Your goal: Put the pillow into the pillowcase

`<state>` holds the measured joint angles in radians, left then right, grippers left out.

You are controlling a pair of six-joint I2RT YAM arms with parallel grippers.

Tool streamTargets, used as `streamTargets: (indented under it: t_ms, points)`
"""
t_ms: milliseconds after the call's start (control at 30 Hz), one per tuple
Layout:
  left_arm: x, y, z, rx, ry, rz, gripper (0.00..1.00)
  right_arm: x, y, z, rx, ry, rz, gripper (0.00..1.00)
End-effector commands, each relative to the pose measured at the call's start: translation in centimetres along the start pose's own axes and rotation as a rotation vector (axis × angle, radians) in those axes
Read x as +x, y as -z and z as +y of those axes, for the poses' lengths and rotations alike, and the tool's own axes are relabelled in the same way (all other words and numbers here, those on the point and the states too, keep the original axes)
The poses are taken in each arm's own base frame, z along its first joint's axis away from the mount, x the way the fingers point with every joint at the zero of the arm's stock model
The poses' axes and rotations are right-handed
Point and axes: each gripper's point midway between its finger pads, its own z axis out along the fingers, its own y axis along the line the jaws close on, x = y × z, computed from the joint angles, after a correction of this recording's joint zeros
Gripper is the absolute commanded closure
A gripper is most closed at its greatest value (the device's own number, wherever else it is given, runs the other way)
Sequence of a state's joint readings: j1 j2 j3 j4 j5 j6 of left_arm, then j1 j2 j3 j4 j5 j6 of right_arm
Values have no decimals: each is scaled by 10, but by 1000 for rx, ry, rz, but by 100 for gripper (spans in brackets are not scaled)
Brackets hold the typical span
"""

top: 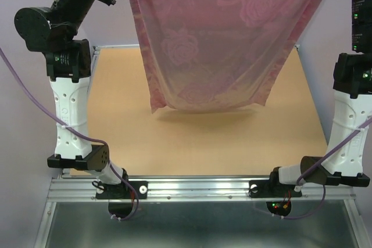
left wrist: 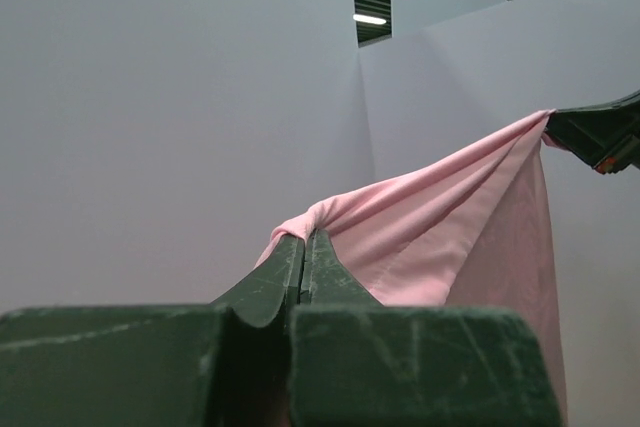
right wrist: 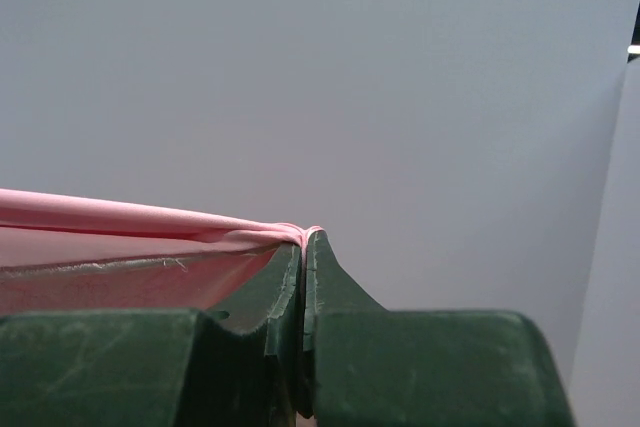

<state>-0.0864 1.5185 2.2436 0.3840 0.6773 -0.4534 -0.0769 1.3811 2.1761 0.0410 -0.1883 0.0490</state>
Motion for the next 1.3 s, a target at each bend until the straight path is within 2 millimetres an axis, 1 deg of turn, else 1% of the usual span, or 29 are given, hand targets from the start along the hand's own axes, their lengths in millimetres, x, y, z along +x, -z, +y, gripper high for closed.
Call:
streamTargets:
  t_ms: [0, 67, 100, 200, 233, 267, 300, 333, 367, 400, 467, 500, 533, 567, 600, 633, 733, 800, 833, 867, 1000, 1033, 1067, 1100, 1133, 1167, 1200, 1233, 1267]
  points:
    - [-51, 1, 41, -202, -124, -157, 100, -37, -3, -61, 294, 76, -164, 99]
    - [-33, 1, 52, -224, -101, -121, 100, -16, -4, -60, 283, 63, -120, 99]
    - [-15, 2, 53, -206, 0, -87, 100, -7, 0, -57, 271, 38, -96, 99]
    - [-14, 1, 33, -104, 7, -104, 100, -5, 1, -49, 230, 27, -87, 99]
    - [-15, -2, 27, -76, 7, -105, 100, 1, -2, -57, 266, 43, -84, 99]
    - [-12, -4, 29, -76, 12, -101, 100, -5, -2, -57, 266, 56, -94, 99]
    - [5, -7, 43, -94, 35, -79, 100, 12, -7, -71, 326, 68, -76, 99]
    - [3, -10, 46, -103, 41, -88, 100, 17, -10, -79, 357, 108, -67, 100]
    - [16, -13, 53, -106, 76, -69, 100, 26, -12, -85, 375, 126, -53, 99]
    - [42, -18, 67, -115, 126, -43, 100, 49, -17, -94, 406, 147, -20, 99]
    - [50, -26, 68, -99, 108, -57, 100, 60, -23, -102, 428, 167, -13, 99]
    - [72, -32, 75, -89, 98, -43, 100, 67, -31, -107, 439, 190, -22, 99]
    - [58, -39, 71, -76, 60, -87, 100, 64, -35, -109, 446, 201, -41, 99]
    - [58, -42, 76, -86, 36, -107, 100, 66, -39, -113, 457, 209, -56, 99]
    - [57, -45, 81, -99, 4, -130, 100, 30, -42, -112, 469, 214, -142, 99]
    - [58, -45, 100, -169, -39, -171, 100, 50, -51, -117, 470, 225, -131, 99]
    - [19, -38, 121, -305, -175, -323, 100, 15, -58, -109, 434, 224, -270, 99]
    - [-10, -32, 114, -317, -251, -410, 100, -4, -56, -98, 393, 204, -358, 99]
    - [-21, -30, 112, -326, -284, -434, 100, 5, -57, -96, 377, 169, -348, 99]
    - [-34, -25, 111, -345, -326, -469, 100, -13, -52, -93, 377, 145, -380, 99]
    - [-95, -1, 89, -329, -404, -571, 100, -51, -33, -75, 328, 8, -416, 99]
    - [-98, 2, 87, -314, -426, -548, 100, -63, -19, -67, 306, 12, -407, 99]
    - [-99, 1, 79, -290, -415, -533, 100, -31, -25, -67, 286, 11, -348, 99]
    - [-114, 5, 61, -254, -409, -523, 100, -66, -6, -49, 230, 15, -381, 99]
    - [-110, 8, 61, -243, -407, -470, 100, -56, -1, -42, 196, 13, -313, 99]
    - [-57, 6, 73, -208, -349, -292, 100, -40, 5, -32, 149, 38, -240, 99]
    - [-33, 12, 71, -190, -315, -199, 100, 11, 16, -18, 61, 50, -95, 99]
    - [-30, 22, 30, -75, -329, -113, 100, 17, 41, -9, 35, 74, -18, 99]
    - [56, 49, 50, -90, -211, 96, 100, 77, 65, 1, -27, 84, 139, 99]
